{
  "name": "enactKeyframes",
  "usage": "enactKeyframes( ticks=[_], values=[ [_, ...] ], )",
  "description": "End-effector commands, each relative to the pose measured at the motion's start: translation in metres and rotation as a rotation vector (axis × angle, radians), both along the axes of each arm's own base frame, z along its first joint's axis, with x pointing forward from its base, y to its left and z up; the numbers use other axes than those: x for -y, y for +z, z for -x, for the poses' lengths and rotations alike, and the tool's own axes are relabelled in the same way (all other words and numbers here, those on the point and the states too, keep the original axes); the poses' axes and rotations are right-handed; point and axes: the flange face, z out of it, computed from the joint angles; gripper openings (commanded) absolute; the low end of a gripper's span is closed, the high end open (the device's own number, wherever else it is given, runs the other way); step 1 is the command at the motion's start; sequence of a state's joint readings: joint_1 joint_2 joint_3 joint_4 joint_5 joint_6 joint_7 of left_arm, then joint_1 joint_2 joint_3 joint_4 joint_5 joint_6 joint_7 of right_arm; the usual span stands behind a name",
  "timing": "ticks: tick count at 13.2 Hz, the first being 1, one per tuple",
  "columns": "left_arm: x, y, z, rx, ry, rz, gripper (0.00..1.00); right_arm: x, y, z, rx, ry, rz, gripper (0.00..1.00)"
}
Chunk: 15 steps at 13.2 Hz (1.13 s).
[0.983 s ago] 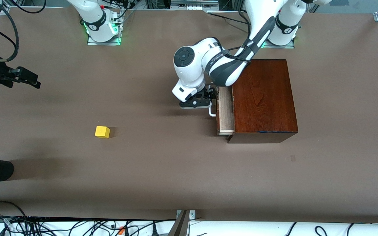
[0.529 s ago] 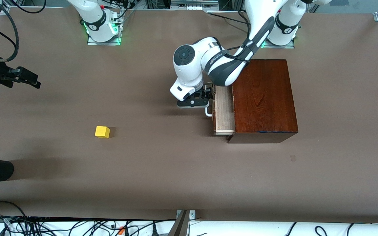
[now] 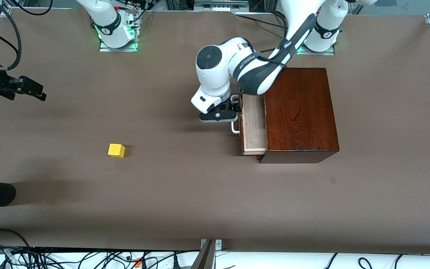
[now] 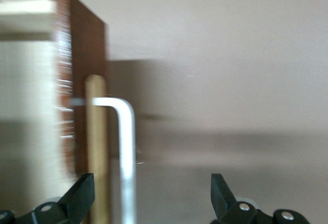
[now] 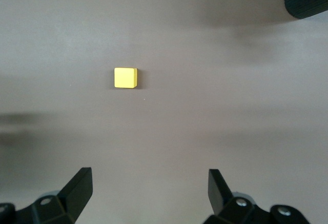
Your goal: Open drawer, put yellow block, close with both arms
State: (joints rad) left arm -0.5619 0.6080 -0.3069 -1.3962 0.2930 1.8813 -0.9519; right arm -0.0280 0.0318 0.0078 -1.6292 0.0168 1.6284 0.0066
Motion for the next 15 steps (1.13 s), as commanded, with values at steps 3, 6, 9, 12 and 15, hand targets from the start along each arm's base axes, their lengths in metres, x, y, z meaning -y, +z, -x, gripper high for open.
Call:
enactKeyframes(
  ticks=[3,6,9,12,15],
  values=[
    [-0.081,0.091,-0.034,-0.071,-0.102,-0.068,1.0,-0.03,0.003,-0.002,0.006,0.042,-0.002,1.0],
    [-0.147,0.116,-0.063,-0.113,-0.128,-0.09,1.0,-0.079,-0.011,-0.009,0.002,0.094,0.004,1.0],
    [-0.236,0.147,-0.093,-0.153,-0.142,-0.076,1.0,-0.092,-0.041,-0.026,0.002,0.083,0.011,1.0],
    [-0.345,0.168,-0.122,-0.183,-0.17,0.03,1.0,-0.087,-0.114,-0.067,0.011,0.08,0.008,1.0],
    [-0.41,0.191,-0.118,-0.181,-0.146,0.131,1.0,-0.089,-0.195,-0.099,0.024,0.058,0.003,1.0]
  ],
)
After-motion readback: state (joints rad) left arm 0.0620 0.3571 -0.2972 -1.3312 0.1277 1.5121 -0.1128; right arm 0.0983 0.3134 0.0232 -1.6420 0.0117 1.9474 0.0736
